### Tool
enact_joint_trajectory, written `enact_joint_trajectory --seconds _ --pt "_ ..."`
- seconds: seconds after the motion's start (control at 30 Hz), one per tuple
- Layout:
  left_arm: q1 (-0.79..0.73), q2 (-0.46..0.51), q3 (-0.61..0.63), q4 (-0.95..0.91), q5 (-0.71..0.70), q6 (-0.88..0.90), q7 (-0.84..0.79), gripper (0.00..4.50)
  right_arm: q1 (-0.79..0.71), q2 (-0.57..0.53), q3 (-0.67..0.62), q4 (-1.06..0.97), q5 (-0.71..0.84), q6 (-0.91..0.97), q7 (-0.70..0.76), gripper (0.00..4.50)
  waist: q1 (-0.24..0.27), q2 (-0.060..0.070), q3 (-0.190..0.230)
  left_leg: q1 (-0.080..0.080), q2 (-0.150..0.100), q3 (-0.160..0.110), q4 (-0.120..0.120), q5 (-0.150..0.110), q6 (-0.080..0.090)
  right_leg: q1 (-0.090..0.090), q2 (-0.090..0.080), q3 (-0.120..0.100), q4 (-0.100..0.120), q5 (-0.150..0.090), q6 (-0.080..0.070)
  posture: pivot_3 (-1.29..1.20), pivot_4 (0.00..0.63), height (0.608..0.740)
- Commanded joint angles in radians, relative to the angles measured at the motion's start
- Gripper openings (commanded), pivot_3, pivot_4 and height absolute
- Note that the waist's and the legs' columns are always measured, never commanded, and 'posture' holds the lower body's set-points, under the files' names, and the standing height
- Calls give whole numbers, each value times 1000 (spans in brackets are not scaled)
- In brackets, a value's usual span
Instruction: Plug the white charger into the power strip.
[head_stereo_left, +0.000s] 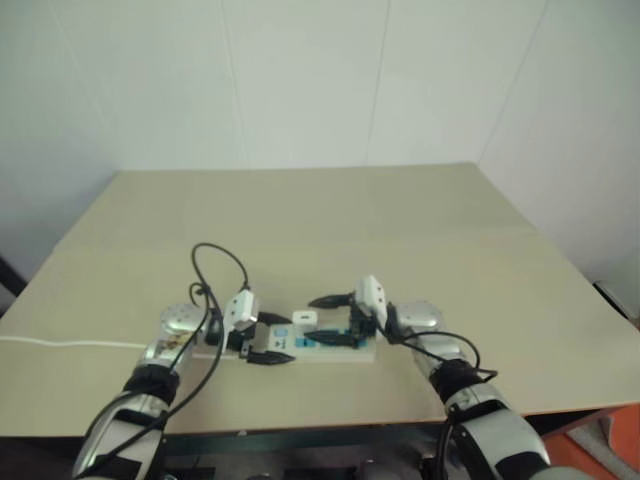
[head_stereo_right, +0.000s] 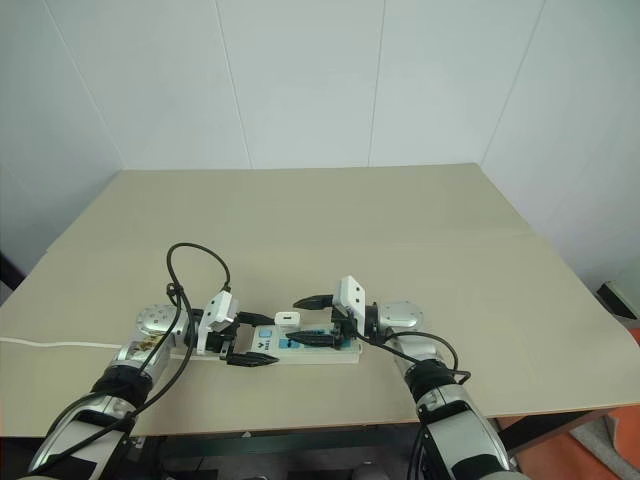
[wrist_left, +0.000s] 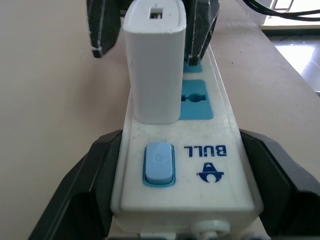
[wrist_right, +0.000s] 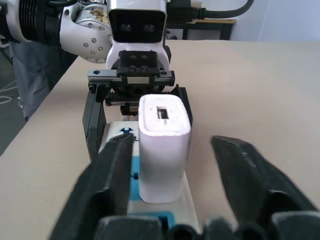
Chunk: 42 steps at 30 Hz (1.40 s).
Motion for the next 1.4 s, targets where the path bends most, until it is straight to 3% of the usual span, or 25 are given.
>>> enact_joint_trajectory --seconds 0.03,0.2,0.33,0.43,0.53,0.67,0.77,0.87,0.97,1.17,1.4 --pt "28 9 -22 29 52 -12 -3 3271 42 -43 0 -20 -18 14 49 4454 0 0 0 0 0 0 0 0 0 0 0 0 0 0 0 0 150 740" --pt "-8 -22 22 48 10 20 28 3271 59 -114 -24 -168 22 76 105 4454 4 1 3 -3 -1 0 1 0 0 -2 -1 0 0 -1 -2 0 150 740" --pt "-11 -24 70 -49 -69 136 0 4478 70 -173 -42 -250 43 118 126 4500 4 1 14 -14 -1 -1 4 0 0 -11 0 -1 1 2 4 0 150 740" --pt "17 7 106 -163 -127 226 -17 4478 72 -200 -55 -276 53 138 134 4500 4 1 25 -27 -1 -1 7 0 0 -22 0 -1 1 5 8 0 150 740" --pt "76 111 151 -346 -247 421 -86 4478 76 -221 -83 -318 73 142 129 4500 -3 1 33 -43 -1 -1 12 1 -1 -39 0 0 6 7 6 0 150 740" --pt "152 284 244 -538 -388 533 -111 4478 101 -293 -168 -431 134 155 111 4500 1 3 51 -45 -1 -1 16 0 -1 -41 0 0 13 6 4 0 150 740" --pt "179 416 301 -586 -472 600 -111 4478 113 -411 -228 -489 183 217 157 4500 15 4 56 -45 -2 -1 17 1 -2 -40 -2 -1 11 4 8 0 150 740" --pt "242 556 342 -567 -474 559 -111 4478 122 -556 -276 -523 206 281 209 4500 20 4 56 -45 -3 0 17 1 -2 -39 -3 -2 7 4 9 0 150 740" --pt "297 621 385 -536 -464 519 -111 4478 136 -661 -303 -547 225 335 247 4500 24 4 57 -45 -2 1 16 0 -2 -39 -3 -2 6 3 8 0 150 740" --pt "386 587 465 -568 -456 507 -93 4478 183 -732 -329 -589 228 367 235 4500 22 4 57 -44 -1 2 16 0 -2 -40 -3 -1 8 2 7 0 150 740" --pt "375 529 452 -590 -428 509 -55 4478 218 -758 -342 -608 210 374 195 4500 27 4 57 -45 -2 3 17 0 -2 -40 -3 -1 8 3 8 0 150 740"
